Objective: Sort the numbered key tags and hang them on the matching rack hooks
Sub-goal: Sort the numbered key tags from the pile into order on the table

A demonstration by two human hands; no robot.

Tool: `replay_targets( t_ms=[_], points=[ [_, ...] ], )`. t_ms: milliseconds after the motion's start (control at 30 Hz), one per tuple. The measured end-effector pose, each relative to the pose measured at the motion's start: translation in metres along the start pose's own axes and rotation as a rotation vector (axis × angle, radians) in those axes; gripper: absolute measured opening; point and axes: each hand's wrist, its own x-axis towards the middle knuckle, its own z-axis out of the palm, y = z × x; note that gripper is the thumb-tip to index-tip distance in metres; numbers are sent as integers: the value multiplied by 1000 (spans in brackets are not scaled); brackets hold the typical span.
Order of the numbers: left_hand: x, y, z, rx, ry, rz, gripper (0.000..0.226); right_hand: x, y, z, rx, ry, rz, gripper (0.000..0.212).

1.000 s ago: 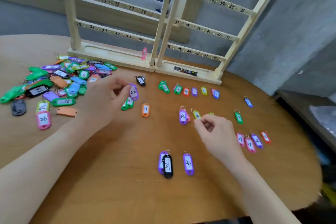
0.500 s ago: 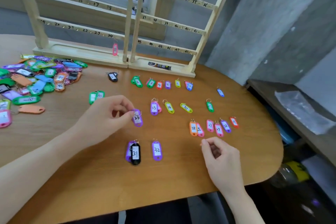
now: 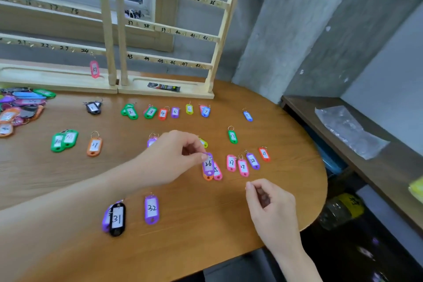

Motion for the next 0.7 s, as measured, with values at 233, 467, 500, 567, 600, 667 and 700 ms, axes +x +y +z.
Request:
replay_targets(
  t_ms=[233,467,500,567,600,667,700],
  points=[
    [51,15,34,139,-57,-20,14,12,30,-9,-33,10,39,26],
    [69,7,51,501,-43,86,16,14,34,-9,10,-34,45,24],
    [69,5,52,545,-40,112,16,14,34,-9,9,-44,49,24],
    [71,3,53,581,-41,137,15,14,35,-8,5,-56,53,24],
    [71,1,53,585,-40,145,14,14,36,-8,-4,-59,51,25],
    [71,-1,52,572,-30,158,11,14,34,-8,-30,-67,30,25],
    [70,-3,51,564,-24,165,10,14,33,-8,-37,-74,20,24]
  ],
)
